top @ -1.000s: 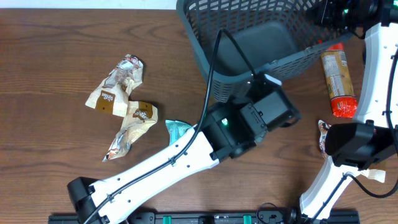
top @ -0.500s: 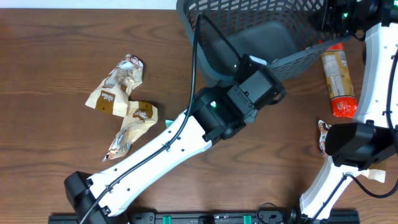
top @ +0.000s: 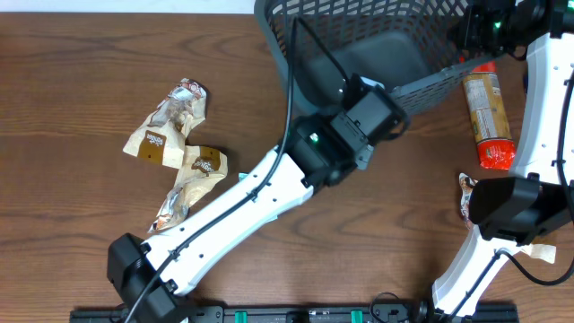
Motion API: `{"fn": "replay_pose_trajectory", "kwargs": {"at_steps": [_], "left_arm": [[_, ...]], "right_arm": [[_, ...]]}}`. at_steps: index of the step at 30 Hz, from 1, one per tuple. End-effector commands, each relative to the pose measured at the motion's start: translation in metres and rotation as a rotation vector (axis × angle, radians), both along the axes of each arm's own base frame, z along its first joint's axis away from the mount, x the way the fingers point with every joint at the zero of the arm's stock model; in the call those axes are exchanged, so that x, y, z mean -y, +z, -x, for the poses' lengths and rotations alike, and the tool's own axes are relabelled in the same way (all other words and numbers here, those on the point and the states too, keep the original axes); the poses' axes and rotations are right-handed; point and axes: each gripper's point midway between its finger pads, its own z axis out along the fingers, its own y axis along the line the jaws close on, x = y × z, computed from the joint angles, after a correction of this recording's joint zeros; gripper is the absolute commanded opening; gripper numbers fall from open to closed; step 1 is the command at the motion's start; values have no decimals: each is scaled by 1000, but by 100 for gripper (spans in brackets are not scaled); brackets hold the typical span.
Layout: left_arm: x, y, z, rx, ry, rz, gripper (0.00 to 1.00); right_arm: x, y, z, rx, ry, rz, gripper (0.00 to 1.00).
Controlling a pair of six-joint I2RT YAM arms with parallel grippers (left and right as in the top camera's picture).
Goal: Pack container
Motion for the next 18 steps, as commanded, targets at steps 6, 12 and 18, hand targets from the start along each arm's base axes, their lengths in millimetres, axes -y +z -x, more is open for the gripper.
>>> {"fn": "replay_pose_trajectory", "kwargs": {"at_steps": [6, 12, 18], "left_arm": [[-25, -2, -29, 5, 77, -3, 6], [-38, 0, -44, 13, 104, -4, 6], [-42, -1, -47, 15, 106, -11, 6]], "right_arm": [[1, -7, 5, -37, 2, 50, 1], [-4, -8, 6, -45, 8, 61, 1], [-10, -10, 9, -55, 34, 70, 1]]}}
